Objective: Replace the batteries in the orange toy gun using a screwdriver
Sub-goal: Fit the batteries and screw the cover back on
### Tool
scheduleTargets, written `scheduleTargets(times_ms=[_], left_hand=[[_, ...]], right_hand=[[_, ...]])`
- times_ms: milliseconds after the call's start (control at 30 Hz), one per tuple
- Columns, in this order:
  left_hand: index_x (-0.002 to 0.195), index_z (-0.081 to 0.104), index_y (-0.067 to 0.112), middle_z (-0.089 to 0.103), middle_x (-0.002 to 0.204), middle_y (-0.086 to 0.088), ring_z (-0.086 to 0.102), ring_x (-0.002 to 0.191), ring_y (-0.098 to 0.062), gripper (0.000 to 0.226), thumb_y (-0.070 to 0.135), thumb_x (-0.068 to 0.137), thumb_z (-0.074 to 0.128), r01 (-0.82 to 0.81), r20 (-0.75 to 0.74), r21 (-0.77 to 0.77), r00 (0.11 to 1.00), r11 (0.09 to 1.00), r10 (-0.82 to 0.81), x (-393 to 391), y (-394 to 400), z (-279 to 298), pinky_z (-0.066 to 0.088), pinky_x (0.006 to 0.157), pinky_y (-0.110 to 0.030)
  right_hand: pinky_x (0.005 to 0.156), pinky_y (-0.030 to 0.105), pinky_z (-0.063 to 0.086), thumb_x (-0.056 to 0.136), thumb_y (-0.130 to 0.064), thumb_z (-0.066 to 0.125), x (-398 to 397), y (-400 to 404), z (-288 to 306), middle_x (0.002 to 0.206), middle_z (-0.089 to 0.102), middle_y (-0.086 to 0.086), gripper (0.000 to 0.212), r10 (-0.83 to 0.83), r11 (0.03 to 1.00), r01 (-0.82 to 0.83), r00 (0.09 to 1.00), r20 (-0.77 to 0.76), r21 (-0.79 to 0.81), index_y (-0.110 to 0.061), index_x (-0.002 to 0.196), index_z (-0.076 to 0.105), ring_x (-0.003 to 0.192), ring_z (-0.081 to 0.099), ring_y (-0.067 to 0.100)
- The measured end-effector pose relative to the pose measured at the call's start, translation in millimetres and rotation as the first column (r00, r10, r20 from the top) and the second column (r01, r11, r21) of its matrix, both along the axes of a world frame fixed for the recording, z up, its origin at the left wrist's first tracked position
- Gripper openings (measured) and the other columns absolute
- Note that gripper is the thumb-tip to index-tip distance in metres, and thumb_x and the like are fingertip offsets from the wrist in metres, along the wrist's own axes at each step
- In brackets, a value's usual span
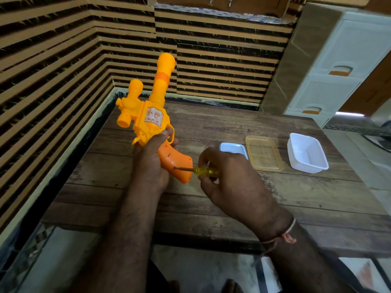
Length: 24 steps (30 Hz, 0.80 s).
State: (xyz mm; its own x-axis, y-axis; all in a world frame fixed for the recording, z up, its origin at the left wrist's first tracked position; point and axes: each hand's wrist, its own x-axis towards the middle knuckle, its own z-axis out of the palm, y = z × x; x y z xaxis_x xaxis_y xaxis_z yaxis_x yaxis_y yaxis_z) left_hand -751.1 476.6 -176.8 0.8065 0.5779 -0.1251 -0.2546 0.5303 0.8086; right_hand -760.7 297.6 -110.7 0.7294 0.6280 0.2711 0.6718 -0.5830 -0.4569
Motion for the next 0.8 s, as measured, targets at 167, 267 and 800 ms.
scheduleTargets(times_ms=[167, 267, 800], left_hand=[[0.116, 0.061, 0.02, 0.07, 0.098, -0.002, 0.069, 0.079, -0.016, 0.038, 0.018, 0.079, 0.068, -0.021, 0.005, -0.028, 1.0, 0.999, 0.021, -2.1, -0.8, 3.2, 0.054, 0.071, -0.032], [0.126, 0.058, 0.015, 0.07, 0.101, -0.004, 0.068, 0.08, -0.018, 0.036, 0.012, 0.09, 0.06, -0.033, -0.017, -0.04, 0.999, 0.999, 0.032, -2.2, -2.4, 3.9, 0.053, 0.073, -0.034], [0.121, 0.06, 0.018, 0.07, 0.1, -0.002, 0.067, 0.085, -0.02, 0.033, 0.014, 0.088, 0.062, -0.03, -0.031, -0.03, 0.999, 0.999, 0.029, -2.9, -2.1, 3.7, 0.052, 0.073, -0.034]], right_hand=[[0.06, 0.042, 0.051, 0.089, -0.049, 0.05, 3.1, 3.0, -3.9, 0.073, 0.063, 0.002, 0.036, -0.04, 0.999, 0.042, 0.997, 0.071, -0.018, -0.018, 0.082, 0.067, 0.067, 0.061, 0.026], [0.068, 0.038, 0.052, 0.087, -0.04, 0.061, -0.1, 1.5, -3.8, 0.086, 0.064, -0.001, 0.023, -0.006, 1.0, 0.008, 0.999, 0.046, -0.03, -0.023, 0.102, 0.061, 0.078, 0.062, 0.022], [0.063, 0.034, 0.048, 0.082, -0.022, 0.067, -2.4, 1.8, -0.6, 0.084, 0.064, -0.001, 0.018, 0.03, 1.0, -0.03, 0.999, 0.027, 0.002, -0.021, 0.099, 0.061, 0.076, 0.06, 0.021]])
